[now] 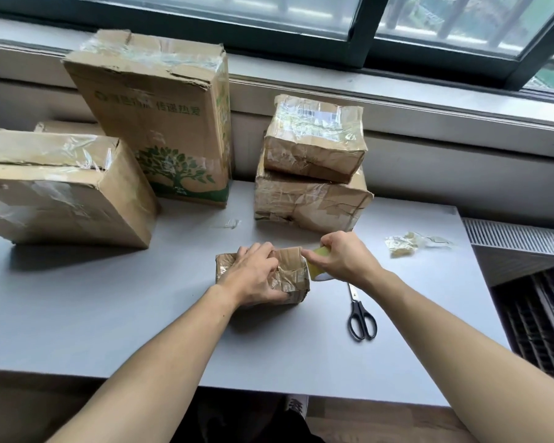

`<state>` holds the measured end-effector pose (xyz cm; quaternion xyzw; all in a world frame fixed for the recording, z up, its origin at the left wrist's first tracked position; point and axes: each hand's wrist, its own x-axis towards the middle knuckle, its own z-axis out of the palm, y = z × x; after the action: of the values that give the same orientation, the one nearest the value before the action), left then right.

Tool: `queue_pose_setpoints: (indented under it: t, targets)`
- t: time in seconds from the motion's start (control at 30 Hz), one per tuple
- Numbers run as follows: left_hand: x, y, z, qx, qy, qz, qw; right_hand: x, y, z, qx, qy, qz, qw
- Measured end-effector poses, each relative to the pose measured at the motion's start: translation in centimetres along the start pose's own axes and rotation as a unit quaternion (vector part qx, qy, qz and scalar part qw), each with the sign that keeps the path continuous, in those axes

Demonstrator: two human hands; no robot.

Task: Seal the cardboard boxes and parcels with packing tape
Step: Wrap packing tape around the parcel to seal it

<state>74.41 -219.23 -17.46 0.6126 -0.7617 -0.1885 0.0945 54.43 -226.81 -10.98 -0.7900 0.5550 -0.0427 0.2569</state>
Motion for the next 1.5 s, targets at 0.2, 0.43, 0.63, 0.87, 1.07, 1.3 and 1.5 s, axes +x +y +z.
queue_pose_setpoints:
  t: [0.2,0.43,0.63,0.87,1.07,1.3,1.5]
  targets:
    - [-0.3,-0.1,0.0,0.008,0.023,-0.007,1.0,0.1,-1.0,-0.7,-0.04,0.006,-0.026,0.999]
    - [-0.4,0.3,0.2,0.056,0.015,-0.006,0.998,0.6,-0.3,0.0,-0.096,0.008,-0.073,0.993]
    - [0.0,0.5,0.0,0.033,-0.028,-0.022,0.999,0.9,0.5,0.7,-0.133,-0.001,-0.07,0.989]
    - [0.1,0.7,-0.3,-0.004,-0.041,-0.038,0.998,1.2,1.2,2.7,-0.137,0.05,-0.069,0.987]
    - [0.4,0.7,0.1,0.003,-0.045,-0.041,0.998,2.2,1.8,5.4,-0.161,0.065,-0.084,0.981]
    - [0.7,1.0,0.0,0.035,-0.069,-0.047,0.996,3.0,3.0,7.4,-0.148,0.002,-0.126,0.981]
    - [3.0,4.9,0.3,0.049,-0.048,-0.052,0.996,2.3,3.0,6.6,-0.065,0.005,-0.069,0.995]
